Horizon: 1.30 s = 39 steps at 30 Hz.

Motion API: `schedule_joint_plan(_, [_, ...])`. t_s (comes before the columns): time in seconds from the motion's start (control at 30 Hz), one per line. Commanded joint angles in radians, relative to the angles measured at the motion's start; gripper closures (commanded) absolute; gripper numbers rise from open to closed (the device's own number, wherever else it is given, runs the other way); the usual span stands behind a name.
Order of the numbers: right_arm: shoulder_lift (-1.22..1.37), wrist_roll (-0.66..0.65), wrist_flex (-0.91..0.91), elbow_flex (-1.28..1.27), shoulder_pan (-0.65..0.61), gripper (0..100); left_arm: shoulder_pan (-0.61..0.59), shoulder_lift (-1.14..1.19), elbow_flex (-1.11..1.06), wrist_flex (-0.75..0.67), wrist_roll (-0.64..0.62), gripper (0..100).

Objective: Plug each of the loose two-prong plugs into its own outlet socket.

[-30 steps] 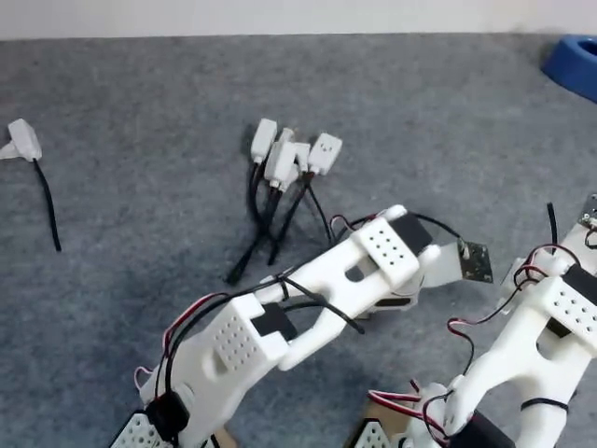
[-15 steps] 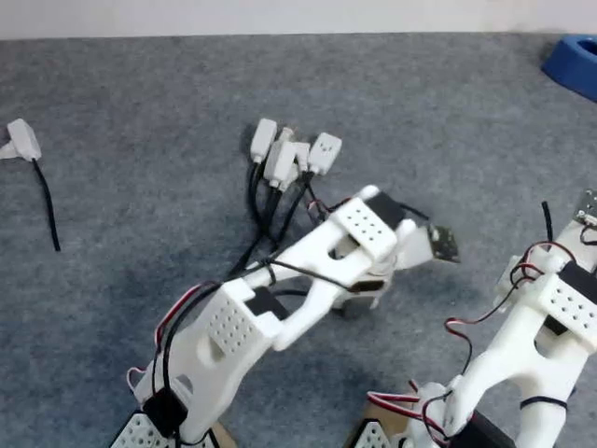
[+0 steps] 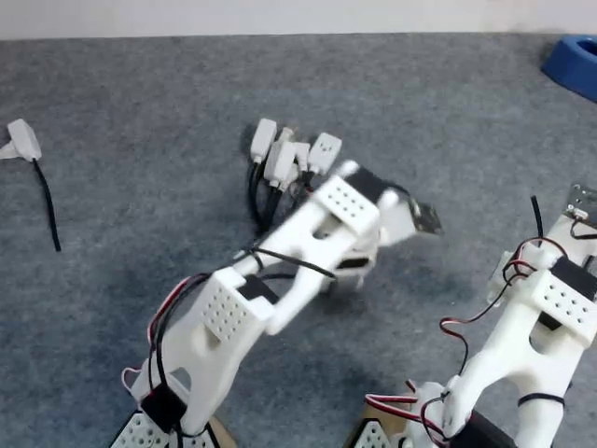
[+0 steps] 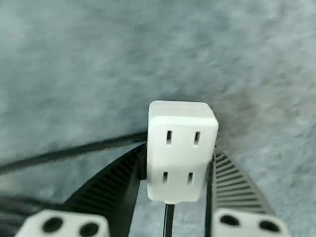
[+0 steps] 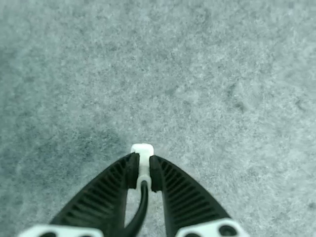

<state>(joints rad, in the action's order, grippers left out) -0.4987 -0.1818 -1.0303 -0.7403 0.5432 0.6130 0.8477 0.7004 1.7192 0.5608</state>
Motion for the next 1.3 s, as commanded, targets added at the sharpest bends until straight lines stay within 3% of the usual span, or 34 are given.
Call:
schedule_joint_plan(0.0, [-0.005,-0.011,0.005,0.007,-0.025,99.2,-0.030,-0.022,0.105,0.043,0.008,81])
schedule_joint_plan(0.5, [-0.004,-0.011,0.005,0.007,-0.031,99.2,0.024,-0.024,0.058,0.044,-0.038,72])
schedule_joint_plan(0.8, [-0.004,-0.038,0.005,0.010,-0.068,99.2,-0.081,-0.236,0.071,0.044,-0.040,73])
schedule_joint_plan(1.07, [-0.008,-0.060,-0.061,0.038,-0.272,99.2,-0.263,-0.409,0.067,0.043,-0.086,73])
schedule_joint_plan(1.27, [-0.002,-0.184,-0.294,0.251,-0.498,99.2,-0.467,-0.381,0.065,0.044,-0.187,73])
